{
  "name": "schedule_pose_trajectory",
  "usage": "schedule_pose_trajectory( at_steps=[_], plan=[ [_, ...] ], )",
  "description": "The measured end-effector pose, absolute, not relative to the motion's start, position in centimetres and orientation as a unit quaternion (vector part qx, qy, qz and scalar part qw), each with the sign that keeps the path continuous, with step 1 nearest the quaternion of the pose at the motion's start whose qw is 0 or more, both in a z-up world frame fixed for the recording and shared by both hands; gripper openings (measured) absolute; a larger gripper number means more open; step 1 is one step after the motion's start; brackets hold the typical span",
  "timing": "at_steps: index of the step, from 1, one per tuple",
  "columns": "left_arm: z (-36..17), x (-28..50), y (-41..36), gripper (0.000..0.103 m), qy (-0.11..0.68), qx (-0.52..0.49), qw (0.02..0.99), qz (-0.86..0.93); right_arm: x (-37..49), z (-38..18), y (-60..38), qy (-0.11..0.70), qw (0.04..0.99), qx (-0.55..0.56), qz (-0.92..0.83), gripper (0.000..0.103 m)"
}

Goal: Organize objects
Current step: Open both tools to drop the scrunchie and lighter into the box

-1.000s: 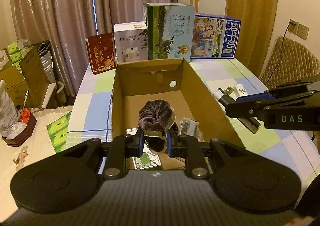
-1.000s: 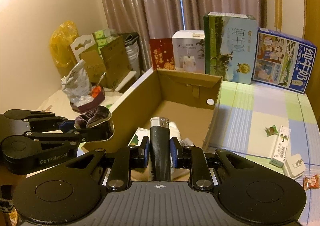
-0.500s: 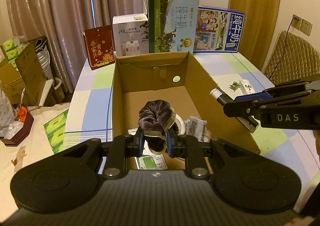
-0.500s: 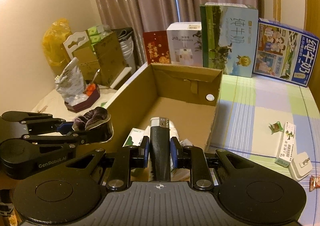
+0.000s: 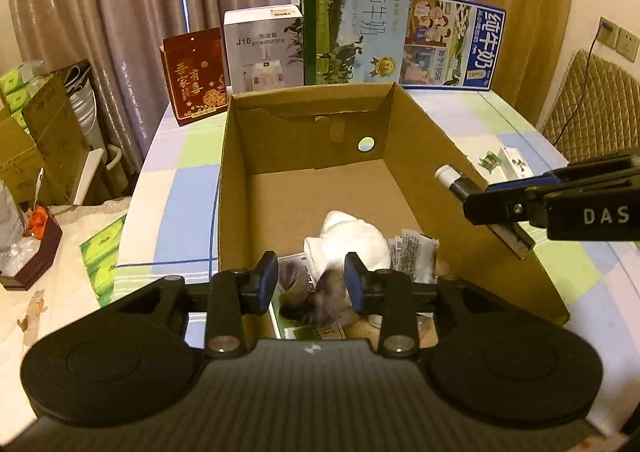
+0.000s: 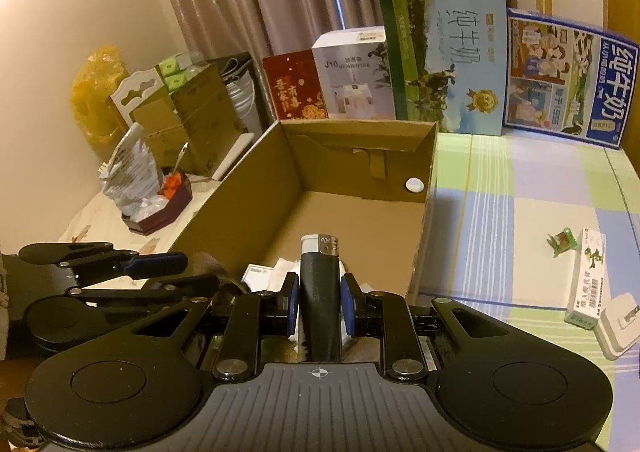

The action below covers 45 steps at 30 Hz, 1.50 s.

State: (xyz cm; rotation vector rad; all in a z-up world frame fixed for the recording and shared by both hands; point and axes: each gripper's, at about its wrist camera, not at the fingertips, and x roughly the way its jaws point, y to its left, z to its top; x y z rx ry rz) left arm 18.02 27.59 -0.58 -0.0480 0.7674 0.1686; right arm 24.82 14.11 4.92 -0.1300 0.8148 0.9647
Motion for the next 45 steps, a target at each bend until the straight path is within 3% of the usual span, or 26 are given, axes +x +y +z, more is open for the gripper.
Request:
schedule_pose_trajectory(
  at_steps=[14,15,17,28,33,37,45],
  plan=[
    [0.8,15.8,28.2,0.038,0.359,-0.028,0.929,0.091,24.8,5.0,15.7,0.375,0.801,-0.028,0.466,0.02],
    [0.8,15.8,28.2,0.039,0.358,-0.028,0.929,0.092,25.1,5.0,15.7,0.376,0.801,-0.012,0.466,0.022],
    [0.8,15.6,28.3,0.039,0.358,-0.028,0.929,0.092,25.7,5.0,15.5,0.383,0.8,0.016,0.462,0.039],
    [1.5,13.8,27.2,0.046,0.351,-0.04,0.931,0.093,24.6,6.6,12.5,0.377,0.803,0.011,0.462,0.044],
    [2.2,12.7,25.7,0.052,0.35,-0.047,0.931,0.093,23.2,8.1,10.2,0.364,0.808,0.0,0.464,0.057],
    [3.0,11.8,24.3,0.065,0.345,-0.052,0.933,0.094,22.3,9.0,7.9,0.356,0.813,-0.007,0.46,0.065],
    [4.4,10.4,21.1,0.08,0.336,-0.054,0.936,0.087,21.7,10.8,2.0,0.342,0.827,-0.015,0.446,0.085]
  ],
)
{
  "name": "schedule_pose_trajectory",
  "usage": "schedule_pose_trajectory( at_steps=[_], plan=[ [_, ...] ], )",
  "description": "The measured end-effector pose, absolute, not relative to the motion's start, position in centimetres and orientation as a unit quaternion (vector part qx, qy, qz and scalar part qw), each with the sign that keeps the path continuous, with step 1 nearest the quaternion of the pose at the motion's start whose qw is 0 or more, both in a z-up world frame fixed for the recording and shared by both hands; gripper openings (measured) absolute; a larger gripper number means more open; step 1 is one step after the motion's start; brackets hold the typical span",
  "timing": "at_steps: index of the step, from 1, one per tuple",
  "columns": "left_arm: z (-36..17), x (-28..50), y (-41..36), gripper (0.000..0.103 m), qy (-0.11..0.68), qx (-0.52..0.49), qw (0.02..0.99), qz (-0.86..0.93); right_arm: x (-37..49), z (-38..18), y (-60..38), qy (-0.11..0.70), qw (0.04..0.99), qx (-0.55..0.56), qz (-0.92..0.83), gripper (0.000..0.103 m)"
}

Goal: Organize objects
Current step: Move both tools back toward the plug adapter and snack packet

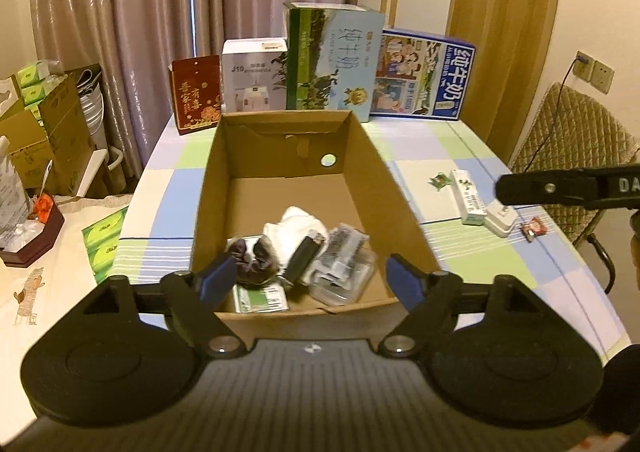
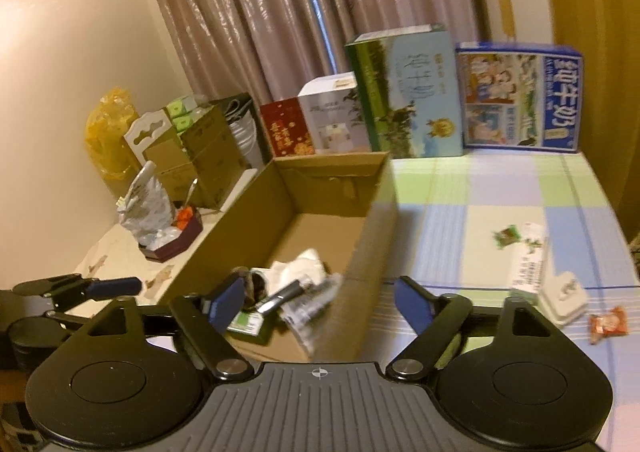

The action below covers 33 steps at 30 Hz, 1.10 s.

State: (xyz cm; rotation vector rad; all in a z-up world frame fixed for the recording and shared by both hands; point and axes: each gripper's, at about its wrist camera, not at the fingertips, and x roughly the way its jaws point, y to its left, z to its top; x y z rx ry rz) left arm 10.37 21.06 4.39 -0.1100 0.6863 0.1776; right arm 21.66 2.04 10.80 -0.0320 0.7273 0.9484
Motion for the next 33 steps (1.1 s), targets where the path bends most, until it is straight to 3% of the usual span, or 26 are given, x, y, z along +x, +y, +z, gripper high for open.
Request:
schedule_pose_trajectory(
  at_steps=[7,15,33],
  plan=[
    [5.7,10.2,18.1,0.088,0.327,-0.046,0.941,0.072,21.3,12.1,-4.3,0.317,0.848,-0.043,0.423,0.101],
    [7.2,10.8,13.1,0.102,0.301,-0.028,0.952,0.04,22.2,10.5,-13.5,0.316,0.881,-0.063,0.346,0.101],
    [3.7,18.4,2.9,0.102,0.325,-0.02,0.945,-0.039,26.3,5.4,-22.3,0.356,0.896,-0.033,0.264,0.101]
  ],
)
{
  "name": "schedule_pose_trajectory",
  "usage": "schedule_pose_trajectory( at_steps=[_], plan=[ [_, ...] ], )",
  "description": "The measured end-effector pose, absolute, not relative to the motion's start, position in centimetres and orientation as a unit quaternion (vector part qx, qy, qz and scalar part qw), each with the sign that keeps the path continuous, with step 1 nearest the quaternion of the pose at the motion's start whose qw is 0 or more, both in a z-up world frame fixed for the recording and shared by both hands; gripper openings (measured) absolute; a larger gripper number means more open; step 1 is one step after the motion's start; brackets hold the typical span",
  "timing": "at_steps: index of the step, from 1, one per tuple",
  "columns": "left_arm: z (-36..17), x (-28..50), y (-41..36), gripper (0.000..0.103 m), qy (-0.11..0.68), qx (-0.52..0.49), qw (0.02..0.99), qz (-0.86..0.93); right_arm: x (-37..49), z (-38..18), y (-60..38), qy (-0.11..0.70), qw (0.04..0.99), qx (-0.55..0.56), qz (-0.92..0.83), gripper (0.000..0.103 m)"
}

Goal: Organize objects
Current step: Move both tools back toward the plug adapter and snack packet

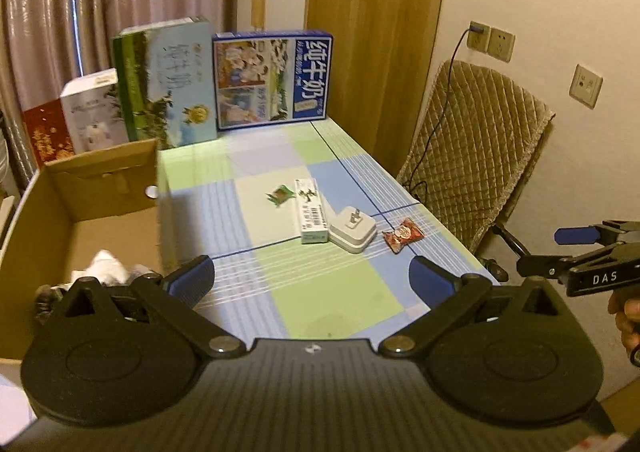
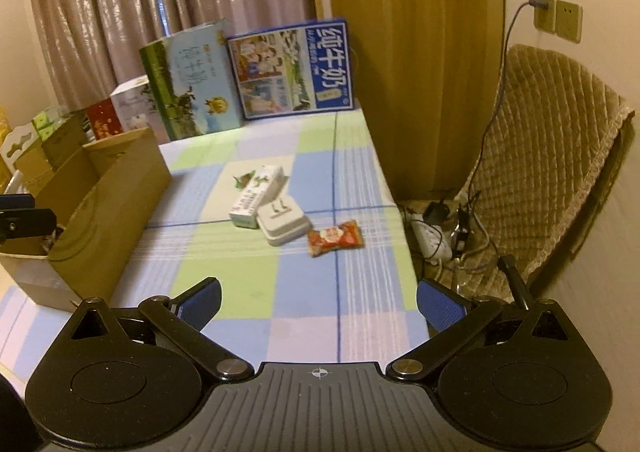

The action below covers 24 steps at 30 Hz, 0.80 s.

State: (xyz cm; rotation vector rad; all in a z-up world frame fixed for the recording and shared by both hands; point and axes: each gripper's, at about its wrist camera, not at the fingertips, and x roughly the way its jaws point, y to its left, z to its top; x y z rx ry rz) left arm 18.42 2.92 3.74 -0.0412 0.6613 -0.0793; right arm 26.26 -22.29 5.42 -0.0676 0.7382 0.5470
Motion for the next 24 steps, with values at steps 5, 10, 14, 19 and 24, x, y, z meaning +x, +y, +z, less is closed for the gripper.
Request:
schedule_pose_trajectory(
  at_steps=[5,10,14,19,24],
  plan=[
    [1.6,21.3,1.1,0.102,0.338,-0.01,0.94,-0.04,28.1,3.8,-22.4,0.358,0.896,-0.034,0.26,0.101],
    [-0.5,23.9,-0.5,0.102,0.349,0.005,0.936,-0.047,30.3,1.9,-21.7,0.359,0.895,-0.046,0.261,0.101],
    [-2.5,26.2,-1.3,0.102,0.363,0.01,0.93,-0.051,32.3,0.4,-21.2,0.36,0.893,-0.05,0.266,0.101],
    [-4.8,28.4,-1.9,0.101,0.37,0.024,0.927,-0.054,34.6,-1.4,-19.9,0.359,0.887,-0.059,0.284,0.097],
    [-6.9,30.6,-1.7,0.097,0.379,0.026,0.924,-0.051,37.0,-3.5,-18.1,0.363,0.88,-0.063,0.298,0.088]
  ],
)
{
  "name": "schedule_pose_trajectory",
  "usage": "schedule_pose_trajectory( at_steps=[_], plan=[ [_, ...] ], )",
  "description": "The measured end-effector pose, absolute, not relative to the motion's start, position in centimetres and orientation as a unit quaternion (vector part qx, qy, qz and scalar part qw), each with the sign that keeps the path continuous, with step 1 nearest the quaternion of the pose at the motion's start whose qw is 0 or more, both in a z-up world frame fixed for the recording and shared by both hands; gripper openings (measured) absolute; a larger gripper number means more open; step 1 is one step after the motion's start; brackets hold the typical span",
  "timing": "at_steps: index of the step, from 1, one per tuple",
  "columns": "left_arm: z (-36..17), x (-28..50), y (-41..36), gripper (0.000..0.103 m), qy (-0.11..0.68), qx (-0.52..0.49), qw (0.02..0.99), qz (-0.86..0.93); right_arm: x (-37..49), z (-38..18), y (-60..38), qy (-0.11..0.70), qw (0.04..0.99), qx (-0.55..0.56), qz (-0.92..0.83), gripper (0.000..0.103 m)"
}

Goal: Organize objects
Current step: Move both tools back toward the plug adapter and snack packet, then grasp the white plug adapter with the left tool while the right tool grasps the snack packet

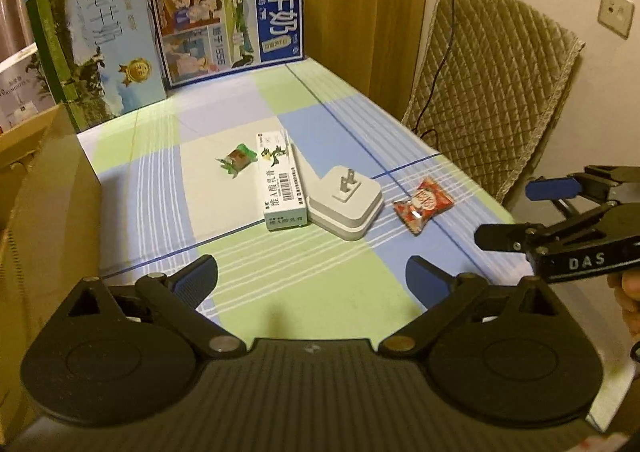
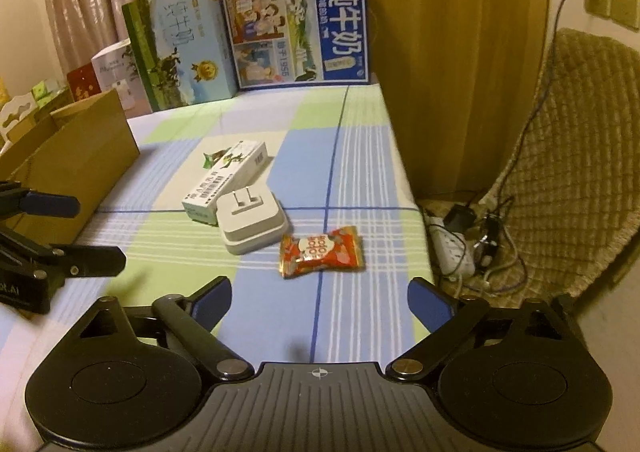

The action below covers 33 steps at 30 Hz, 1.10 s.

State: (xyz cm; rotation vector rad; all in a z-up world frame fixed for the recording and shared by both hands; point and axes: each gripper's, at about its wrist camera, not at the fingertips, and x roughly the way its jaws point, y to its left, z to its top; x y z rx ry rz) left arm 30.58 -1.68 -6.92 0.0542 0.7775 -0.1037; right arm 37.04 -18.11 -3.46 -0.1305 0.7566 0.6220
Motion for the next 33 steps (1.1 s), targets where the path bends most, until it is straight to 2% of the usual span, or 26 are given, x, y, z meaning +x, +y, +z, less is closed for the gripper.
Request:
schedule_pose_trajectory(
  at_steps=[3,15,17,24,25,27,28,33],
  plan=[
    [-7.9,31.6,-1.5,0.094,0.381,0.029,0.923,-0.049,38.3,-4.6,-17.1,0.364,0.878,-0.064,0.303,0.085],
    [-10.5,33.7,-0.8,0.093,0.387,0.008,0.921,-0.053,41.2,-7.7,-14.3,0.357,0.876,-0.098,0.308,0.081],
    [-10.9,33.9,-0.5,0.093,0.388,0.005,0.92,-0.052,41.3,-8.3,-13.9,0.36,0.875,-0.106,0.306,0.075],
    [-11.7,34.6,-0.4,0.094,0.389,0.006,0.919,-0.054,41.3,-8.6,-13.8,0.348,0.879,-0.117,0.304,0.063],
    [-11.7,34.7,-0.4,0.093,0.389,0.005,0.919,-0.055,41.4,-8.6,-13.7,0.347,0.88,-0.118,0.303,0.055],
    [-11.9,34.8,-0.4,0.094,0.389,0.002,0.919,-0.057,41.5,-8.5,-13.6,0.348,0.88,-0.117,0.301,0.049],
    [-11.9,34.9,-0.3,0.094,0.389,0.001,0.919,-0.057,41.6,-8.4,-13.6,0.346,0.882,-0.116,0.299,0.041],
    [-12.1,35.0,-0.1,0.094,0.389,-0.004,0.92,-0.053,42.3,-8.0,-13.3,0.344,0.884,-0.11,0.297,0.037]
  ],
)
